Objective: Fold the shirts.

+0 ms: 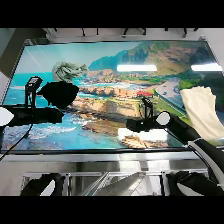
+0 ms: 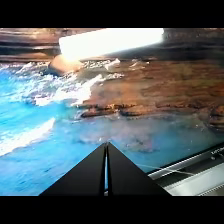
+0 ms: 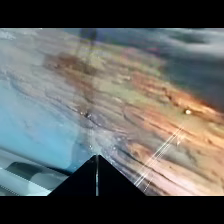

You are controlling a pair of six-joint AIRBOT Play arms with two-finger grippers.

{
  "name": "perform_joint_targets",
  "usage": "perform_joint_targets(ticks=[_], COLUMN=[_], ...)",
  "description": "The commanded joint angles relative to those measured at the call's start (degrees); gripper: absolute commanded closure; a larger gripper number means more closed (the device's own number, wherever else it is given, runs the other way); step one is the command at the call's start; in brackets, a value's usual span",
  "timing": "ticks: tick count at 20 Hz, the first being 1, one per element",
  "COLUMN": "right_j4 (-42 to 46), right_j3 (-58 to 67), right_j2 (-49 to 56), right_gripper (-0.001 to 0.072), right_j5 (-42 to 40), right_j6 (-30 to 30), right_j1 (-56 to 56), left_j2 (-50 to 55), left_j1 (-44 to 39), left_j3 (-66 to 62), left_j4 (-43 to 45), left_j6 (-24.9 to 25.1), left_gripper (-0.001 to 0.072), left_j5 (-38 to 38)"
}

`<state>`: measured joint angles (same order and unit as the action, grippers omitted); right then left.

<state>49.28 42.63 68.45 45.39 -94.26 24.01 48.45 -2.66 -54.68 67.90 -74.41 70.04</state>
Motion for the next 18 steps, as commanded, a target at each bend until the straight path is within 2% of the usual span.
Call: perform_joint_targets(ticks=[1, 4, 8, 14, 18], right_j4=[-0.02, -0.02, -0.04, -0.11, -9.55], right_j3=[-0.02, -0.02, -0.02, -0.02, 0.00], right_j2=[0.04, 0.04, 0.04, 0.04, 0.13], right_gripper=[0.0680, 0.0680, 0.0681, 0.0681, 0.0680], right_j5=[0.04, 0.04, 0.04, 0.02, -2.49], right_j6=[-0.02, -0.02, -0.02, -0.07, 0.00], right_j1=[0.00, 0.00, 0.00, 0.00, -0.02], left_j2=[0.00, 0.02, 2.45, 21.27, 33.59], left_j1=[-1.11, -1.09, 0.22, 11.19, 18.12], left_j3=[-0.04, -0.04, -0.26, -10.19, -19.74], left_j4=[0.02, 0.07, -0.04, -0.55, -0.55], left_j6=[-0.02, -0.02, -1.07, 0.11, 0.48], left_gripper=[0.0693, 0.0693, 0.0693, 0.0693, 0.0692], left_j5=[0.09, 0.96, -4.70, -6.16, -9.11])
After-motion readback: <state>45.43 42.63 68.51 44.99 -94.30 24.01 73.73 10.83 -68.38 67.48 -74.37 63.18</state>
